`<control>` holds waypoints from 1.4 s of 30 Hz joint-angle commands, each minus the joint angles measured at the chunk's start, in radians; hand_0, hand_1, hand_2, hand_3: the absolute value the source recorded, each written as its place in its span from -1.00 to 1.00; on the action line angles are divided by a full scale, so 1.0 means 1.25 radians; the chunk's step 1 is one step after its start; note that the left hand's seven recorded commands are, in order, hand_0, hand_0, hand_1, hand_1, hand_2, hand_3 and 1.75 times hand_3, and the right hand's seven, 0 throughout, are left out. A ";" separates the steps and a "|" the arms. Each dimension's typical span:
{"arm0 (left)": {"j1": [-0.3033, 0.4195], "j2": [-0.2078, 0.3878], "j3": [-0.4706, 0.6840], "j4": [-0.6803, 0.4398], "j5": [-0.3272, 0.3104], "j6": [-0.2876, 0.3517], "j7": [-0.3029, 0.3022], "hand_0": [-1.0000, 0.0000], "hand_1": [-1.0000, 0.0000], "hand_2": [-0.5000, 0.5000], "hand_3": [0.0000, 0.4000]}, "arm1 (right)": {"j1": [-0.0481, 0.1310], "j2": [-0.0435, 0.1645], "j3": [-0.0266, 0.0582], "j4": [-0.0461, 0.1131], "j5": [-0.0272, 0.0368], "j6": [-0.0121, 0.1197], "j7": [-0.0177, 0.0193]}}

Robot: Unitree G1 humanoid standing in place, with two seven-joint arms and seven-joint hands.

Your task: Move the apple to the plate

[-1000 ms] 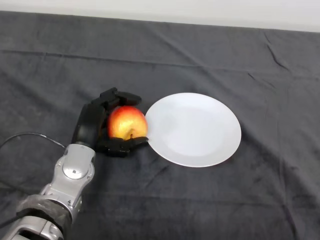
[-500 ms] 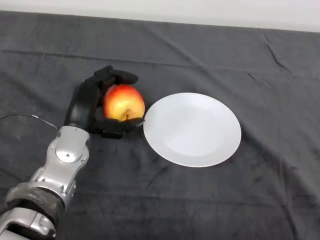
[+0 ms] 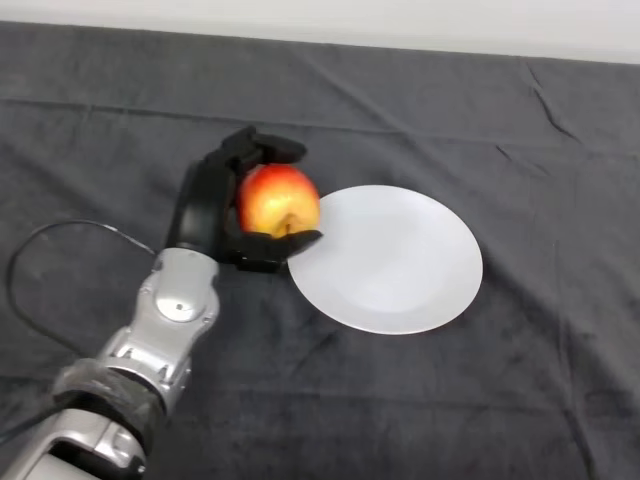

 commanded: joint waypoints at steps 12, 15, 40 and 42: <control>-0.131 -0.079 -0.114 0.043 -0.019 0.013 0.025 -1.00 -1.00 0.00 1.00 | 0.155 0.132 -0.0125 0.091 0.0077 0.058 -0.0114; -0.149 -0.094 -0.144 0.062 -0.034 0.019 0.029 -1.00 -1.00 0.00 1.00 | 0.155 0.132 -0.0127 0.092 0.0075 0.058 -0.0115; -0.214 -0.120 -0.414 0.096 -0.143 0.084 0.070 -1.00 -1.00 0.00 1.00 | 0.155 0.131 -0.0157 0.093 0.0043 0.057 -0.0119; -0.217 -0.118 -0.432 0.098 -0.138 0.088 0.082 -1.00 -1.00 0.00 1.00 | 0.155 0.131 -0.0160 0.093 0.0039 0.057 -0.0120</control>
